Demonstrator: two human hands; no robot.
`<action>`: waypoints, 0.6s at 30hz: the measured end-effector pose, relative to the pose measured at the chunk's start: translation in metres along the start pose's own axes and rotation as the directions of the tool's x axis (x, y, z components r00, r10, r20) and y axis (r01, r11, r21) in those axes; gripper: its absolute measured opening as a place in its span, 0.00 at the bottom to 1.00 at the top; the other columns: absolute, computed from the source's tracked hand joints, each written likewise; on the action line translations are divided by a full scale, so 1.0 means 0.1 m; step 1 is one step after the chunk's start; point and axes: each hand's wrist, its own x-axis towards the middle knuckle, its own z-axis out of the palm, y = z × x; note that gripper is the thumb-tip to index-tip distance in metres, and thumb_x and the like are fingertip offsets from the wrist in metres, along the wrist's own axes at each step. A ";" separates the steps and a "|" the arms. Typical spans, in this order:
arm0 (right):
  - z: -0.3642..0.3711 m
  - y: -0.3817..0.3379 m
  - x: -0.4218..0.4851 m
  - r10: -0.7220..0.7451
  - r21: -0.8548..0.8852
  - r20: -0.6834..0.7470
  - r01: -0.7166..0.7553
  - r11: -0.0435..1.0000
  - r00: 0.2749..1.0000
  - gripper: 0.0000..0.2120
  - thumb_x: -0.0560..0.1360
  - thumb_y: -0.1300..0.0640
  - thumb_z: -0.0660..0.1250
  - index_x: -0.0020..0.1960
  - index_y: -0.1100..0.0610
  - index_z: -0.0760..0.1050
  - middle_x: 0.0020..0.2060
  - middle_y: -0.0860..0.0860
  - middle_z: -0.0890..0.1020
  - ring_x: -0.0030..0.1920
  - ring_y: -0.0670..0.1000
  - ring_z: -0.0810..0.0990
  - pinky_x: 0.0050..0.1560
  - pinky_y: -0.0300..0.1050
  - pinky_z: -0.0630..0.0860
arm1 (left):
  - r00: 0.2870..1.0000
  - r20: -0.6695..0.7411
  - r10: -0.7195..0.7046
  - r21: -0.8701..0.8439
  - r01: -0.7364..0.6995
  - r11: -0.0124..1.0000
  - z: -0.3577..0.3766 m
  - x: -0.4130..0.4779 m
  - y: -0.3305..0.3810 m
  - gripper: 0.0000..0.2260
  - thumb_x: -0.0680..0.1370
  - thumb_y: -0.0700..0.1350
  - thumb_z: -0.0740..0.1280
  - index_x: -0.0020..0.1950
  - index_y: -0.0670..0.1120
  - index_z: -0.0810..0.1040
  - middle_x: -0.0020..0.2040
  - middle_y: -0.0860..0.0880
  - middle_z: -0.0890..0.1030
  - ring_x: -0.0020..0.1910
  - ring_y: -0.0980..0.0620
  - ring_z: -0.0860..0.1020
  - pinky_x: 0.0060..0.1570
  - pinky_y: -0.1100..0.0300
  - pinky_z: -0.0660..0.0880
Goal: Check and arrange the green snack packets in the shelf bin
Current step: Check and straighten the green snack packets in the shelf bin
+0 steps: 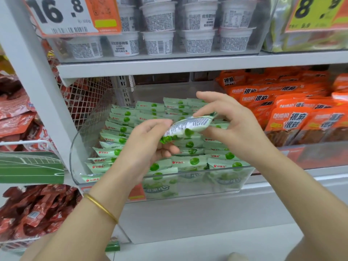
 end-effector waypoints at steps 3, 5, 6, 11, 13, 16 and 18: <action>-0.06 -0.04 -0.03 0.037 0.035 -0.026 -0.036 0.999 0.999 0.10 0.67 0.59 0.75 0.44 0.48 0.78 0.43 0.36 0.80 0.46 0.34 0.76 0.48 0.27 0.68 | 0.984 -0.065 0.163 0.288 -0.138 0.948 -0.02 -0.04 0.02 0.13 0.82 0.53 0.53 0.50 0.52 0.77 0.35 0.51 0.82 0.24 0.57 0.74 0.28 0.65 0.69; -0.10 -0.08 -0.05 0.077 0.086 0.000 -0.077 0.993 0.997 0.13 0.68 0.60 0.74 0.43 0.44 0.75 0.35 0.34 0.78 0.38 0.33 0.75 0.40 0.26 0.68 | 0.960 -0.107 0.258 0.390 -0.198 0.899 -0.03 -0.05 0.02 0.15 0.82 0.53 0.51 0.50 0.54 0.76 0.36 0.52 0.79 0.26 0.61 0.74 0.33 0.62 0.70; -0.13 -0.08 -0.06 0.099 0.121 0.014 -0.100 0.988 0.995 0.14 0.68 0.61 0.74 0.44 0.44 0.74 0.36 0.35 0.78 0.38 0.33 0.76 0.39 0.26 0.70 | 0.952 -0.112 0.286 0.404 -0.219 0.888 -0.04 -0.04 0.01 0.15 0.83 0.53 0.51 0.52 0.53 0.77 0.38 0.53 0.78 0.28 0.61 0.76 0.36 0.60 0.71; -0.19 -0.06 -0.09 0.194 0.023 0.167 -0.201 0.979 0.967 0.10 0.69 0.60 0.74 0.47 0.52 0.77 0.39 0.46 0.80 0.36 0.38 0.78 0.36 0.30 0.73 | 0.941 -0.091 0.326 0.430 -0.258 0.865 -0.05 -0.05 -0.04 0.13 0.83 0.49 0.53 0.56 0.50 0.76 0.46 0.51 0.82 0.39 0.55 0.79 0.43 0.57 0.72; -0.20 -0.04 -0.09 0.223 -0.028 0.242 -0.223 0.974 0.944 0.09 0.69 0.58 0.74 0.48 0.53 0.78 0.40 0.49 0.81 0.38 0.41 0.79 0.38 0.35 0.74 | 0.944 -0.066 0.323 0.439 -0.263 0.859 -0.04 -0.06 -0.05 0.11 0.82 0.47 0.55 0.56 0.50 0.76 0.47 0.52 0.82 0.40 0.57 0.79 0.42 0.59 0.72; -0.18 -0.03 -0.06 0.213 -0.060 0.327 -0.205 0.977 0.921 0.09 0.69 0.58 0.74 0.47 0.51 0.77 0.41 0.45 0.79 0.39 0.37 0.78 0.38 0.31 0.73 | 0.947 -0.030 0.319 0.462 -0.270 0.844 -0.03 -0.05 -0.08 0.10 0.82 0.46 0.57 0.57 0.49 0.76 0.48 0.53 0.82 0.38 0.62 0.78 0.41 0.64 0.72; -0.16 -0.03 -0.03 0.203 -0.134 0.366 -0.164 0.977 0.908 0.12 0.70 0.56 0.73 0.52 0.52 0.76 0.40 0.38 0.75 0.38 0.31 0.74 0.39 0.25 0.69 | 0.945 -0.010 0.327 0.472 -0.284 0.835 -0.03 -0.03 -0.09 0.09 0.81 0.45 0.58 0.55 0.51 0.77 0.47 0.55 0.82 0.38 0.63 0.78 0.40 0.65 0.72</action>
